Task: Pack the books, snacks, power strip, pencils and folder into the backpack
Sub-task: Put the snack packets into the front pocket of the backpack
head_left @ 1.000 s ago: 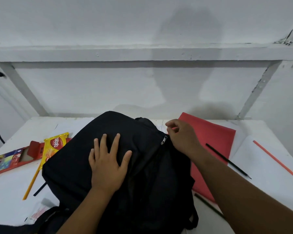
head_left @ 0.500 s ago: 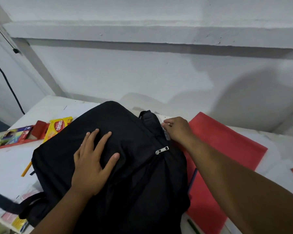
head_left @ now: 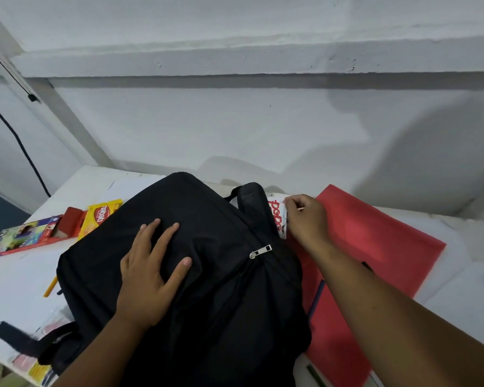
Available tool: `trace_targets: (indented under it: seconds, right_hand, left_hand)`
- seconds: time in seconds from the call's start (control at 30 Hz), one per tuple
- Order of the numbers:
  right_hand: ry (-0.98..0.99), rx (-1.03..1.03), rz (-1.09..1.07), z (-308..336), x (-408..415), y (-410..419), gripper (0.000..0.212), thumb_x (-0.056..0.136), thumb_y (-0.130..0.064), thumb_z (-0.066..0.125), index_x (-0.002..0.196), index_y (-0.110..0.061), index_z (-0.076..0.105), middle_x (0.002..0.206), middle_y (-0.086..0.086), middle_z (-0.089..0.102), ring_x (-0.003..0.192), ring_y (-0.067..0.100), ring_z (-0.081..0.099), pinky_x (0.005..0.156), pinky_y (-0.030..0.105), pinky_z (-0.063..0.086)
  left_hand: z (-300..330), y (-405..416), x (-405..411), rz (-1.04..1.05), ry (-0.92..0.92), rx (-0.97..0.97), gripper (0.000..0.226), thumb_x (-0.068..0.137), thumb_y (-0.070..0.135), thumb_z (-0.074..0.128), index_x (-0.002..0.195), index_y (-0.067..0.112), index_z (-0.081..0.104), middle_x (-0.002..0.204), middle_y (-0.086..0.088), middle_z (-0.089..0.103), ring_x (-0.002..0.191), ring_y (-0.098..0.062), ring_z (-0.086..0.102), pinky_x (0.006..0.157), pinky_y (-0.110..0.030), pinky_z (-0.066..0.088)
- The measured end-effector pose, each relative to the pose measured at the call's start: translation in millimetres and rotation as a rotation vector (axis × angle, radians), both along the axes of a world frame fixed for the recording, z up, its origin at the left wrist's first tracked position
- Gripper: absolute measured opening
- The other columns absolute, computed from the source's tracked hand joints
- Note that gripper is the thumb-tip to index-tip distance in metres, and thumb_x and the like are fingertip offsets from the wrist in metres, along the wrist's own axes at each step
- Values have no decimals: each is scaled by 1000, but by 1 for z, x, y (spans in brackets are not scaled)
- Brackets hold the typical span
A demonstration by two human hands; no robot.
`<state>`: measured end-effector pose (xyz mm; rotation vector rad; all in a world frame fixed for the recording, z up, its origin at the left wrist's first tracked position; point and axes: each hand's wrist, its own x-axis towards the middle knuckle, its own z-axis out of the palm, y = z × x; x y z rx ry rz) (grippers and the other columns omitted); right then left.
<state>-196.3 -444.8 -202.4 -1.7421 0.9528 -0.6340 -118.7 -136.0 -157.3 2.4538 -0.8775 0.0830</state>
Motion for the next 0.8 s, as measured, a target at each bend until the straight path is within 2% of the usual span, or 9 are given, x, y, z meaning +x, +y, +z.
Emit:
trace_targets:
  seconds: [0.03, 0.13, 0.2, 0.33, 0.43, 0.5, 0.6, 0.7, 0.8]
  right_hand:
    - [-28, 7, -35, 2, -5, 1, 17, 94, -19, 58, 82, -12, 67, 83, -3, 68, 77, 9, 61, 67, 17, 46]
    - [-95, 35, -130, 8, -20, 5, 19, 99, -20, 47, 91, -10, 61, 88, 4, 67, 83, 20, 64, 70, 32, 50]
    - [-133, 53, -182, 16, -32, 11, 22, 102, -21, 39, 94, -10, 56, 86, 4, 65, 80, 22, 63, 65, 35, 50]
    - [-255, 80, -331, 45, -59, 31, 20, 105, -23, 35, 103, -12, 52, 82, -2, 58, 71, 14, 57, 58, 29, 45]
    - [-344, 30, -401, 72, -72, 51, 17, 106, -25, 39, 110, -12, 50, 81, -5, 55, 59, -5, 53, 54, 15, 41]
    - [-384, -13, -393, 88, -80, 70, 13, 106, -25, 41, 109, -15, 48, 76, -5, 56, 53, -5, 51, 51, 14, 41]
    - [-409, -17, -309, 101, -90, 103, 8, 105, -28, 45, 112, -25, 48, 71, 4, 62, 56, 11, 55, 52, 30, 45]
    - [-336, 36, -217, 101, -97, 140, 16, 101, -31, 53, 115, -35, 46, 82, 10, 70, 60, 17, 61, 54, 37, 49]
    - [-257, 116, -163, 94, -103, 177, 30, 98, -20, 59, 111, -43, 44, 88, 5, 72, 64, 16, 69, 57, 38, 57]
  left_hand:
    - [0, 0, 0, -1, -1, -7, 66, 89, 67, 38, 150, 42, 34, 162, 11, 21, 153, -10, 8, 114, -48, 19]
    - [-1, 0, -1, -7, -6, -24, 66, 88, 67, 38, 149, 42, 36, 161, 9, 23, 153, -11, 10, 114, -49, 20]
    - [-1, 1, 0, -11, -2, -31, 67, 87, 67, 38, 149, 42, 36, 161, 9, 23, 153, -12, 10, 114, -50, 19]
    - [-2, 2, 0, -25, 13, -38, 68, 86, 70, 34, 149, 43, 35, 162, 7, 22, 153, -13, 6, 116, -52, 16]
    - [-4, 6, 1, -45, 18, -40, 70, 86, 72, 32, 150, 43, 34, 163, 6, 19, 153, -11, 2, 117, -51, 14]
    - [-5, 9, 1, -67, 21, -48, 72, 85, 74, 32, 150, 42, 33, 164, 6, 18, 153, -11, 0, 119, -51, 12]
    - [-4, 14, -1, -119, 31, -76, 76, 83, 75, 34, 150, 40, 35, 164, 5, 19, 153, -10, 0, 120, -50, 9]
    - [-3, 23, -4, -189, 42, -146, 76, 81, 75, 41, 147, 37, 40, 161, 7, 26, 153, -12, 7, 118, -52, 14]
    - [-4, 30, -6, -263, 27, -174, 82, 73, 82, 48, 141, 35, 46, 157, 6, 31, 152, -17, 15, 115, -55, 20]
